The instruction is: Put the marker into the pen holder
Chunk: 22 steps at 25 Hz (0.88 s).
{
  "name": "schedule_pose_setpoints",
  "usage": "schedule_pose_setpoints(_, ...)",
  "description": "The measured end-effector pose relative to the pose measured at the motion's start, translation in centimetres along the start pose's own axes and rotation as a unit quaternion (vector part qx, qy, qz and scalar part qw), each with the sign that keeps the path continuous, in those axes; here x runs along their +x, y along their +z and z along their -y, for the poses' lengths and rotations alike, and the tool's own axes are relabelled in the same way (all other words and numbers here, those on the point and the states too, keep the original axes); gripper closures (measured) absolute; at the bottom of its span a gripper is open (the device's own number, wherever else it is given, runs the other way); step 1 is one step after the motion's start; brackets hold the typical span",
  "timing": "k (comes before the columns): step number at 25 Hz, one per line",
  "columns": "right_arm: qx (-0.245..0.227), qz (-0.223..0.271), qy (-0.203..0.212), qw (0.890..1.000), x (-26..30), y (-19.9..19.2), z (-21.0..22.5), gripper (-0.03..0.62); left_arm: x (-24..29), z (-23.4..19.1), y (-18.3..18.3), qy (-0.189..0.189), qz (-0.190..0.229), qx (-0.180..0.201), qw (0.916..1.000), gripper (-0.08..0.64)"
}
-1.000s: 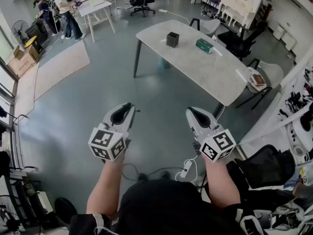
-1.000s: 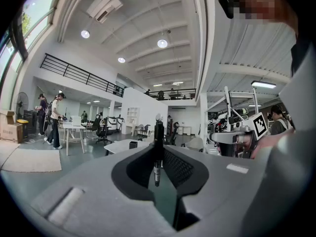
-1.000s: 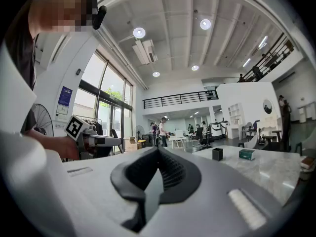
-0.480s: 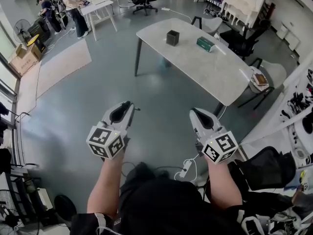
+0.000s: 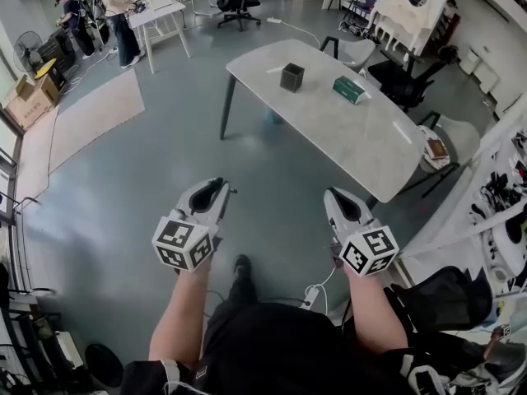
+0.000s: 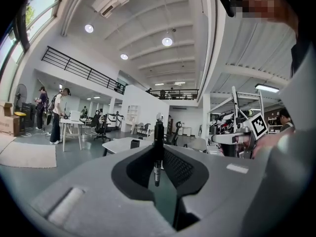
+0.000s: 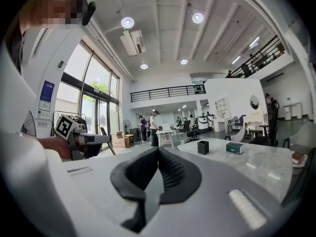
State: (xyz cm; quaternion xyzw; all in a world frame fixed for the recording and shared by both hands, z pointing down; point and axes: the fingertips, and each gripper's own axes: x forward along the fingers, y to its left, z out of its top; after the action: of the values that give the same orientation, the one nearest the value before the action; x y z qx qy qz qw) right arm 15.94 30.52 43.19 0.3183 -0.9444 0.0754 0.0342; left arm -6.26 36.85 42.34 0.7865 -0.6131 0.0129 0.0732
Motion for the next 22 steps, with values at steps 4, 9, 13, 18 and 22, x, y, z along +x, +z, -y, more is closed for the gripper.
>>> schedule_pose_setpoints(4,-0.002,-0.008,-0.013,1.0,6.6,0.5,1.7,0.589,4.1,-5.3,0.3,-0.01,-0.003,0.001,0.9999,0.502)
schedule_pose_setpoints(9,0.01,-0.018,-0.018,1.0,14.2,1.3,2.7,0.589,8.5,-11.1,1.0,-0.026,-0.013,-0.009,0.9995,0.502)
schedule_pose_setpoints(13,0.01,-0.039,-0.03,0.999,18.7,0.8,3.2,0.589,11.3,-14.6,1.7,-0.044,-0.017,-0.006,0.9989,0.502)
schedule_pose_setpoints(18,0.017,-0.041,-0.046,0.998,21.7,1.0,3.9,0.589,13.7,-17.8,2.4,-0.062,-0.019,-0.002,0.9979,0.502)
schedule_pose_setpoints(22,0.015,-0.04,-0.054,0.998,22.6,1.9,4.9,0.589,15.1,-18.8,3.0,-0.071,-0.016,-0.011,0.9973,0.502)
